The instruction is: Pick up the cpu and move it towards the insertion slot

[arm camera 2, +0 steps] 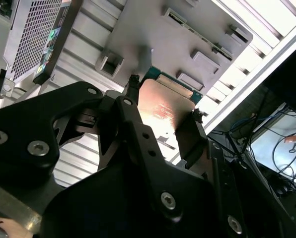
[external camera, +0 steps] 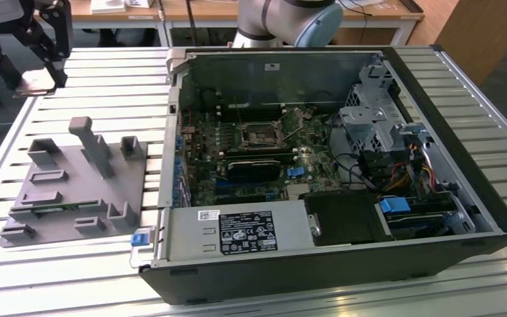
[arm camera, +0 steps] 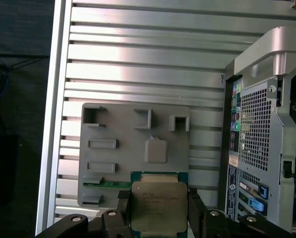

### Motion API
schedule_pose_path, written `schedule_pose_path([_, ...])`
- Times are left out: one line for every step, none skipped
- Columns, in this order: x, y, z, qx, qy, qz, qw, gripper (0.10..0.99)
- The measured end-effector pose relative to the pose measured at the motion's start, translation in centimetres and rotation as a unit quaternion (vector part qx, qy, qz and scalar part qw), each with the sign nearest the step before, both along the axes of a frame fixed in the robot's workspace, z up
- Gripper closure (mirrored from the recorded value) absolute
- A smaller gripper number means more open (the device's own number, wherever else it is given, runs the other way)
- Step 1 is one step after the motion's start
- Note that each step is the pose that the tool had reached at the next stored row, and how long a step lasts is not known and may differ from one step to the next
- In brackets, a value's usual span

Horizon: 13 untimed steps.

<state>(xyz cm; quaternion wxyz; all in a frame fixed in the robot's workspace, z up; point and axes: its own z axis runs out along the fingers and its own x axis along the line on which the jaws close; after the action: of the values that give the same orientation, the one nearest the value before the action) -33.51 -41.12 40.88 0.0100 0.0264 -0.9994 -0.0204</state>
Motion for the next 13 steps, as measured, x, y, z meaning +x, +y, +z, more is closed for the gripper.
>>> schedule_pose_path([0.18,0.00,0.01,0.0000,0.0001,0.000,1.0000,0.545])
schedule_pose_path([0.33,0.00,0.00,0.0000,0.0000,0.000,1.0000,0.545])
schedule_pose_path([0.49,0.00,0.01,0.0000,0.0000,0.000,1.0000,0.545])
schedule_pose_path([0.66,0.00,0.00,0.0000,0.0000,0.000,1.0000,0.545])
schedule_pose_path([0.84,0.01,0.00,0.0000,0.0000,0.000,1.0000,0.545])
schedule_pose_path([1.02,0.01,0.00,0.0000,0.0000,0.000,1.0000,0.545])
schedule_pose_path([1.22,0.01,0.00,0.0000,0.0000,0.000,1.0000,0.545])
schedule_pose_path([1.41,0.01,0.00,0.0000,0.0000,0.000,1.0000,0.545])
schedule_pose_path([1.59,0.01,0.00,0.0000,0.0000,0.000,1.0000,0.545])
schedule_pose_path([1.77,0.01,0.00,0.0000,0.0000,0.000,1.0000,0.545])
schedule_pose_path([1.95,0.01,0.00,0.0000,0.0000,0.000,1.0000,0.545])
schedule_pose_path([2.12,0.00,0.00,0.0000,0.0000,0.000,1.0000,0.545])
schedule_pose_path([2.29,0.01,0.01,0.0000,0.0001,0.000,1.0000,0.545])
